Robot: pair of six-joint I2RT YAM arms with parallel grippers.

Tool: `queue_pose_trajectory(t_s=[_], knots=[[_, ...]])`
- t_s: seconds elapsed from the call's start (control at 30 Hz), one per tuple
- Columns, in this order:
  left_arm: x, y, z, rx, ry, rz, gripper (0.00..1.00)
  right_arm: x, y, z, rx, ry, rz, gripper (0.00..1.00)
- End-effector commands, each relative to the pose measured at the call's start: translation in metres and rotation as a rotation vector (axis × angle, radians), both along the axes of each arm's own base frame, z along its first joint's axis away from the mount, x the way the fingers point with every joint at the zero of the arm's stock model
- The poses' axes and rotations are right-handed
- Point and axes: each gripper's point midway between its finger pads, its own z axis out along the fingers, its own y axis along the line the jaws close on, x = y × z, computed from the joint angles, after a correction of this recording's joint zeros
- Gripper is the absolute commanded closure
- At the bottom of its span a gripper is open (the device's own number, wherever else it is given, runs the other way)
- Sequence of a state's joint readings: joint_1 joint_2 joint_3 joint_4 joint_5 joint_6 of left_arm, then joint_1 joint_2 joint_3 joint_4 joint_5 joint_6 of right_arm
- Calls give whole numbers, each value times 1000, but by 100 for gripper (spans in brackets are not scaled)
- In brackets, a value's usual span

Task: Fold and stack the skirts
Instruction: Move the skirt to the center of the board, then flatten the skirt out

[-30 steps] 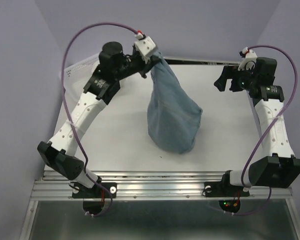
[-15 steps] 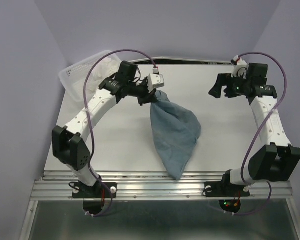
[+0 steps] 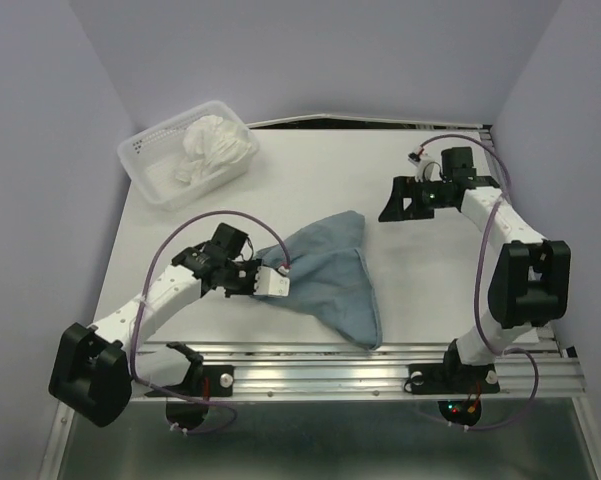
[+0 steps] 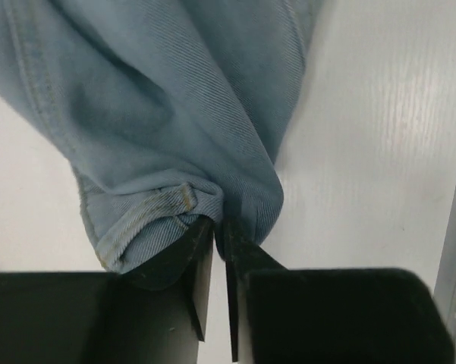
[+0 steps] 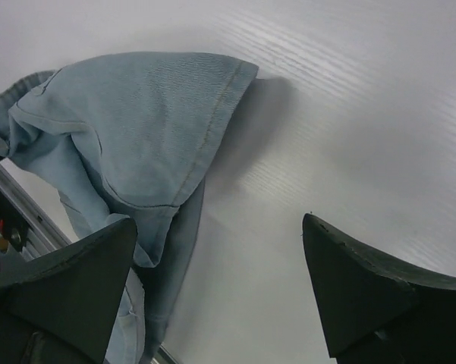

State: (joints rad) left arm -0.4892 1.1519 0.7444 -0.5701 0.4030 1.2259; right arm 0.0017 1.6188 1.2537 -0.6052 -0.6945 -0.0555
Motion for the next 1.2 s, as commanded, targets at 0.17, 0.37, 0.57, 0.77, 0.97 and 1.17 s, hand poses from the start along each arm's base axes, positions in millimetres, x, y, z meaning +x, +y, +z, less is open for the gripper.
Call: queue_pose_trajectory(t_s=[0.17,0.37,0.57,0.77,0.97,1.17], knots=[[67,-9,93,-312,-97,307,27,44,98,29,-46,-188,202,11],[105,37,174,-691,50,619,25,39,186,40,-119,-305,361,17],[117,71,200,-806,8,754,23,36,267,14,-262,-380,465,20],[120,90,200,-827,6,837,20,41,298,-45,-321,-290,620,14],[131,102,207,-860,3,869,20,-8,301,-87,-387,-204,855,13],[140,105,212,-870,-9,864,20,-61,281,-106,-389,-98,987,5]])
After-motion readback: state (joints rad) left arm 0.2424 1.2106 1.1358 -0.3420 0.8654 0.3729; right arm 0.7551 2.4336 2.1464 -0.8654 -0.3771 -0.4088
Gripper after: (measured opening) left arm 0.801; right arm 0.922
